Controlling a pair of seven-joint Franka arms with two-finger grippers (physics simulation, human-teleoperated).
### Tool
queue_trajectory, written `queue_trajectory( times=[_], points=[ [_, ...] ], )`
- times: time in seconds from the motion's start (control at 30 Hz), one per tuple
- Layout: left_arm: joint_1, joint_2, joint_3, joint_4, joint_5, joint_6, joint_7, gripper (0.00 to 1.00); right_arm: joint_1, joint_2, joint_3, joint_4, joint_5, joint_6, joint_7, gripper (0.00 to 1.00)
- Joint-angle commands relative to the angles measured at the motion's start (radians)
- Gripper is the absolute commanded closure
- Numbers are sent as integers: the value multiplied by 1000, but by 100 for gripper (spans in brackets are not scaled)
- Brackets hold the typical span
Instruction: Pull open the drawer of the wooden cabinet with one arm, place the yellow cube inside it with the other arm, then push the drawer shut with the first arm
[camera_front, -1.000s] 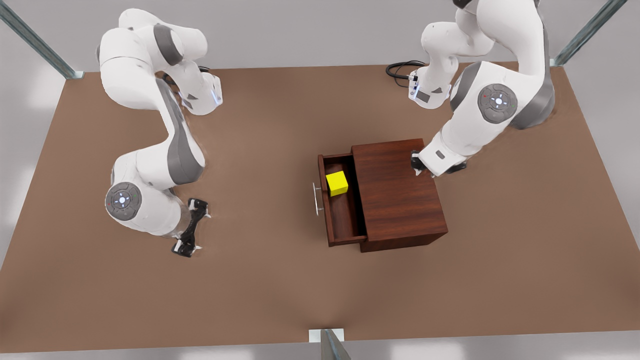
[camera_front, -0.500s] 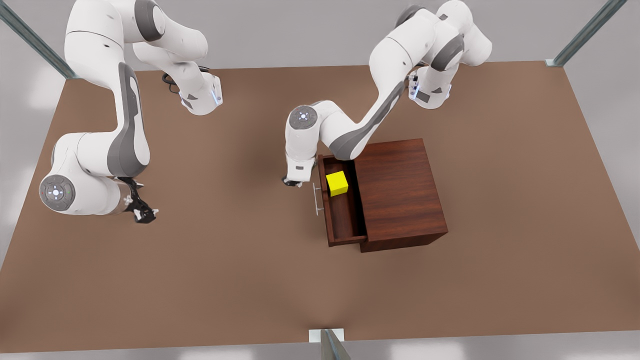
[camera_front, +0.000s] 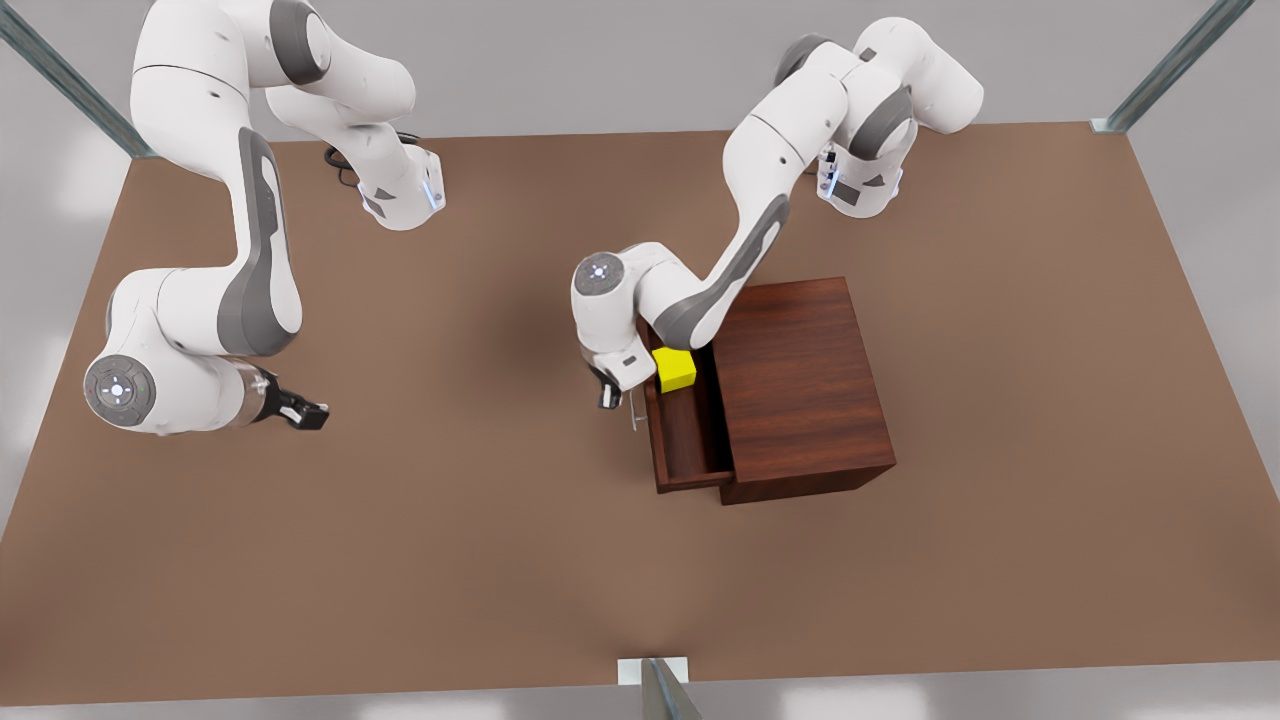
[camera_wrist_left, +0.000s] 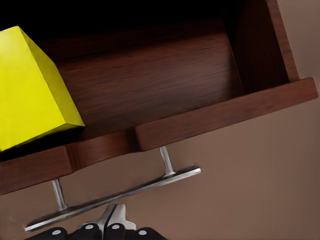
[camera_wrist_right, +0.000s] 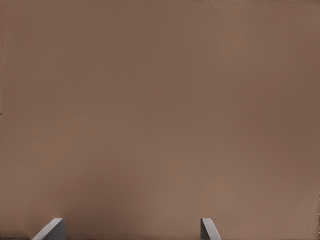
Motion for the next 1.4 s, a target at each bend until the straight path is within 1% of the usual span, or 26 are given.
queue_trajectory(
  times=[0.0, 0.13, 0.23, 0.5, 0.57, 0.8, 0.93, 0.97, 1.0, 1.03, 1.07, 1.1, 1.13, 1.2, 1.23, 1.27, 1.3, 1.33, 1.37],
  points=[
    [5, -5, 2, 2, 13, -179, -315, 100, 0, -1, 0, 1, 0, -2, -346, 0],
    [39, -8, 11, 2, 10, -213, -220, 100, 0, -1, 0, 2, 0, -2, -343, 0],
    [50, -11, 18, 4, 13, -277, -169, 100, 2, -1, 0, 2, 0, -2, -343, 0],
    [53, -32, 60, 2, 11, -320, -43, 100, 2, -1, 0, 5, -1, 0, -342, 0],
    [55, -32, 62, 2, 11, -358, -10, 100, 2, -1, 0, 5, -1, -2, -343, 0],
    [73, -34, 71, 4, 7, -361, 40, 100, 2, 0, 0, 5, -3, 0, -342, 0],
    [58, -32, 41, 19, -48, -305, -25, 100, 2, 0, 0, 5, -3, 0, -343, 0],
    [58, -32, 38, 39, -76, -285, -23, 15, 2, 0, 0, 5, -3, 0, -345, 0],
    [62, -34, 36, 55, -94, -285, -13, 0, 2, 0, 0, 5, -3, 0, -346, 0],
    [82, -63, 36, 53, -101, -299, 64, 0, 2, 0, 0, 5, -3, -2, -345, 0],
    [107, -129, 36, 35, -131, -321, 183, 0, 2, 0, 0, 5, -1, 0, -345, 0],
    [194, -236, 37, 4, -215, -455, 518, 0, 2, 0, 0, 5, -3, 0, -346, 0],
    [260, -290, 39, -10, -248, -499, 681, 0, 2, 0, 0, 5, -3, 0, -346, 0],
    [524, -446, 44, -67, -372, -656, 1400, 0, 2, 0, 0, 5, -3, 0, -345, 0],
    [650, -483, 44, -65, -421, -742, 1760, 0, 2, 0, 0, 5, -3, 0, -343, 0],
    [719, -500, 47, -59, -412, -779, 2150, 0, 2, 0, 0, 5, -3, -2, -342, 0],
    [736, -502, 48, -54, -400, -779, 2288, 0, 2, 0, 0, 5, -3, 0, -343, 0],
    [717, -502, 34, -54, -306, -765, 2316, 0, 2, 0, 0, 5, -3, 0, -343, 0],
    [705, -500, 22, -59, -294, -704, 2405, 0, 2, 0, 0, 5, -3, 0, -343, 0]
  ],
)
